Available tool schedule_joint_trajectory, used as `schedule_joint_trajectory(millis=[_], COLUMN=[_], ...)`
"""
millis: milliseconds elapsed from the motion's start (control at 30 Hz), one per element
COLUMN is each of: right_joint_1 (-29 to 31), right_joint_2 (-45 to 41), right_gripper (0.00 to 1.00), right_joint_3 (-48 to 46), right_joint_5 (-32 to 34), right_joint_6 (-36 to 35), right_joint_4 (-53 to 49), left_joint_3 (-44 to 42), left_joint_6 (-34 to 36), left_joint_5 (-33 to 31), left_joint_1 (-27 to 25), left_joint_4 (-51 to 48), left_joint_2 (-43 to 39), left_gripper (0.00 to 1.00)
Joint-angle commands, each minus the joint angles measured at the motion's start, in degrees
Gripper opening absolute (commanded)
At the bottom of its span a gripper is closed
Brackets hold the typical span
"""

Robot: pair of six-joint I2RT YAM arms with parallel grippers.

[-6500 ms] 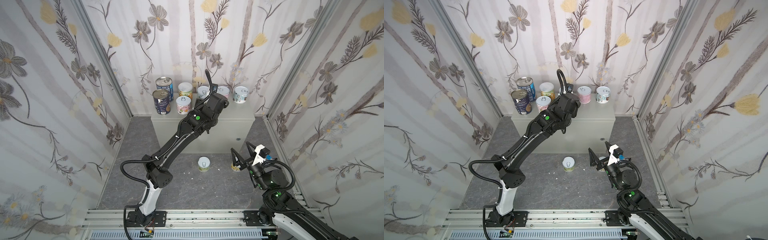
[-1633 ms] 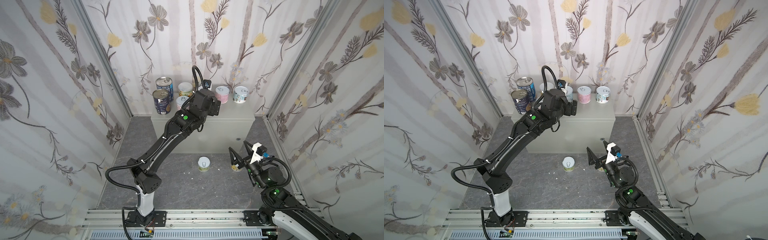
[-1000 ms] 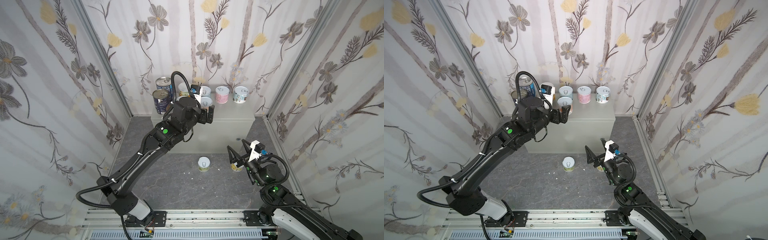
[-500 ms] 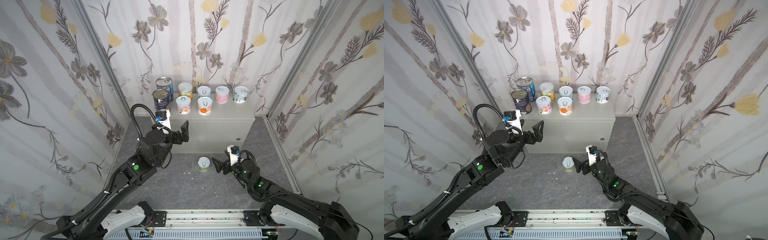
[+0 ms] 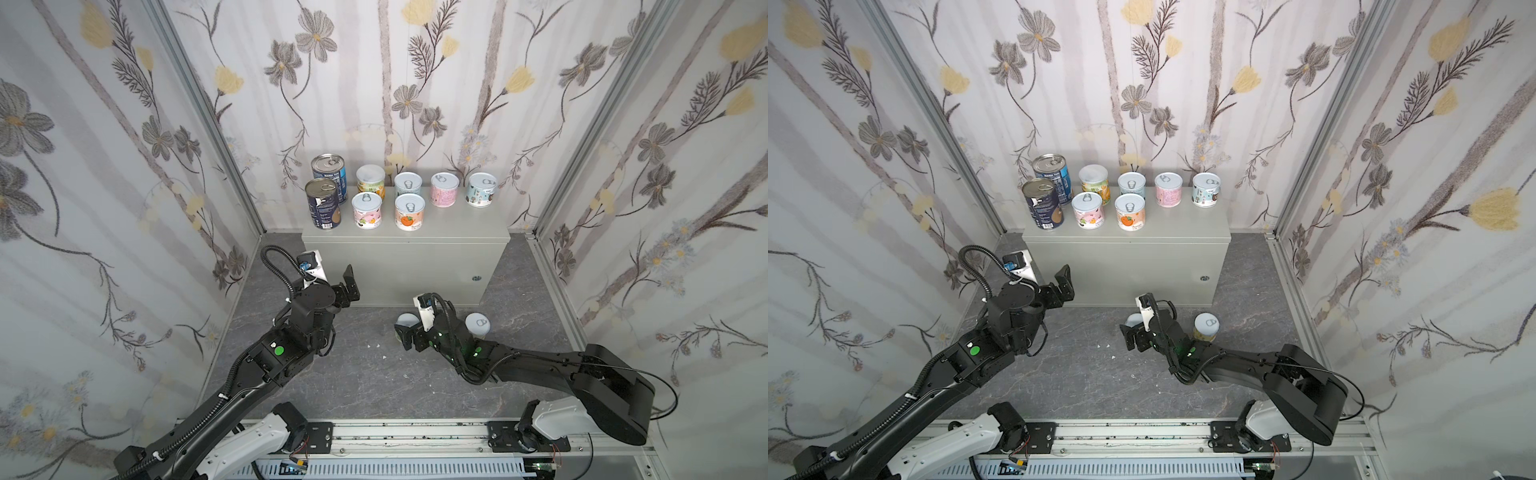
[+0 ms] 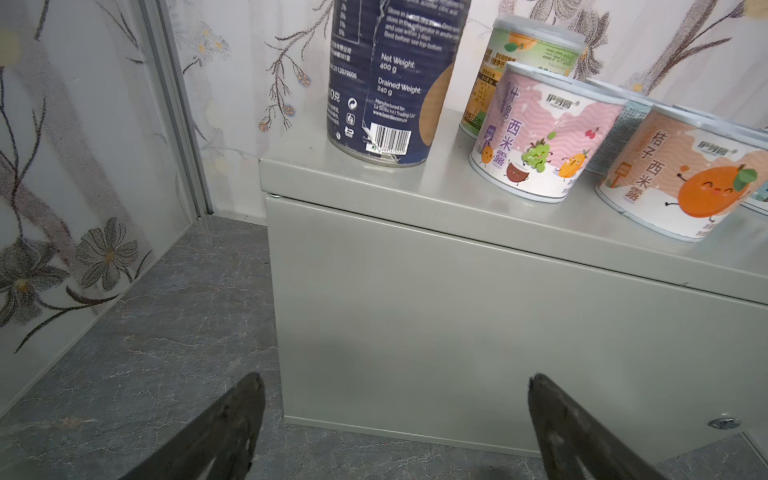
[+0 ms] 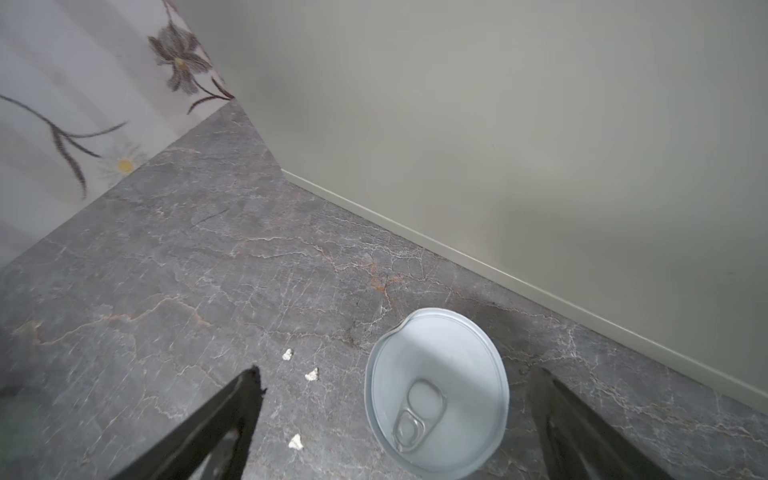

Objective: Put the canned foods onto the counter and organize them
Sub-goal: 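Lower the right gripper over a green-labelled white-lidded floor can and close it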

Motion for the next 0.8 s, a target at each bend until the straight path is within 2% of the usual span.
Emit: schedule_joint_trajectory(millis=[0,167,467,767], right_joint_1=[2.00,4.57,5.21,5.03], right_joint_2=[4.99,9.31,13.09,17.14], right_gripper=[1.00,1.00,1.00,0.96], right_joint_3=[5.08,9.56,12.40,14.26], right_joint_5=[7.98,14.64,20.57,19.05], right_joint_6=[5.80,9.58,11.56,10.52], right_joint_4=[-7.15,-12.35,-16.50,-14.66], left_joint_3=[-0.33,-1.16,-2.08,-1.77], left_joint_6=[-1.98,-1.89,-2.24,-2.64], left_joint_5=[-1.59,-1.63,-0.94,0.40], left_joint_1=[0.43,0.87,2.14,2.63], left_joint_4=[0.36,-0.05,-0.34,-0.16], left_joint_2=[-0.04,-0.61,-0.94,0.49], left_gripper=[1.00,1.00,1.00,1.00])
